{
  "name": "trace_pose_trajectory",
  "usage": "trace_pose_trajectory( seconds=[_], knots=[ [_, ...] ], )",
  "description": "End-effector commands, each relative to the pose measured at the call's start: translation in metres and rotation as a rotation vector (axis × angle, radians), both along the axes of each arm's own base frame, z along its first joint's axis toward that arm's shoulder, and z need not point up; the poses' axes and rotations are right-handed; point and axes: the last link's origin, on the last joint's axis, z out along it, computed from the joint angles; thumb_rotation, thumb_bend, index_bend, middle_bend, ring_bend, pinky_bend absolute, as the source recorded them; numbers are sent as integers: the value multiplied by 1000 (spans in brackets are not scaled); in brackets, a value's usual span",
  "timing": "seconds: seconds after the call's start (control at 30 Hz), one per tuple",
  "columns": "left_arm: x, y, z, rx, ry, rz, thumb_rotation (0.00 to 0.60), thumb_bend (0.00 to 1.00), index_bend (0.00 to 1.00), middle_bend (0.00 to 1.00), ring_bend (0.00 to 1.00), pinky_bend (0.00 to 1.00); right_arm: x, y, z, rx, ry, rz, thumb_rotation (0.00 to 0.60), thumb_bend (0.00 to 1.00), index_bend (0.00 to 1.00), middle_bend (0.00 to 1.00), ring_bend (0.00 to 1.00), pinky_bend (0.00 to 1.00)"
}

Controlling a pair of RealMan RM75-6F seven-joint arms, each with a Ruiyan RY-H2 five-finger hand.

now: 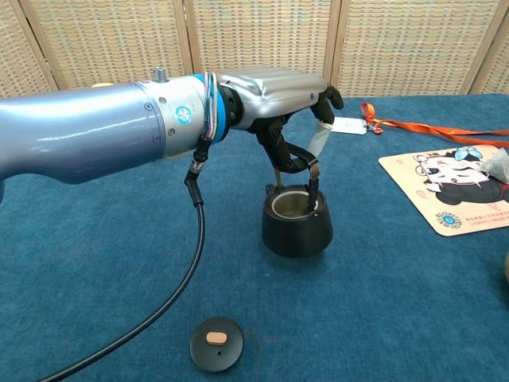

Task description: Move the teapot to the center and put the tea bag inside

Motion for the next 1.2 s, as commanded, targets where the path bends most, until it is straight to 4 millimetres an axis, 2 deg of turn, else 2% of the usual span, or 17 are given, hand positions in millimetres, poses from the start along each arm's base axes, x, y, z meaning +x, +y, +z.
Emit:
trace_pose_trajectory(
  seconds=[0.03, 0.27, 0.53, 0.63, 0.87, 1.03, 1.2],
  knots=[
    [0, -3, -7, -7, 18, -9, 600, 501, 630, 111, 0, 0, -1, 0, 0, 0, -1, -3, 416, 326, 95, 92, 0, 57],
    [3, -9, -21, -19, 37, -20, 600, 500, 630, 110, 0, 0, -3, 2, -1, -1, -4, -14, 412, 326, 95, 92, 0, 57],
    [3, -11, -22, -22, 43, -26, 600, 500, 590, 87, 0, 0, -4, 2, 0, -4, -6, -17, 416, 326, 95, 92, 0, 57],
    [2, -13, -22, -21, 52, -31, 600, 501, 508, 57, 0, 0, -4, 3, -1, -5, -8, -16, 410, 326, 95, 92, 0, 57],
    [2, -13, -23, -22, 54, -27, 600, 500, 238, 0, 0, 0, -3, 2, -1, -5, -9, -12, 414, 325, 95, 92, 0, 57],
    [5, -15, -22, -17, 48, -38, 600, 500, 111, 0, 0, 0, -4, 3, 0, -8, -9, -15, 413, 325, 95, 92, 0, 57],
    [4, -18, -20, -12, 57, -56, 600, 485, 47, 0, 0, 0, -5, 3, 1, -12, -10, -16, 420, 326, 95, 92, 0, 57]
  ],
)
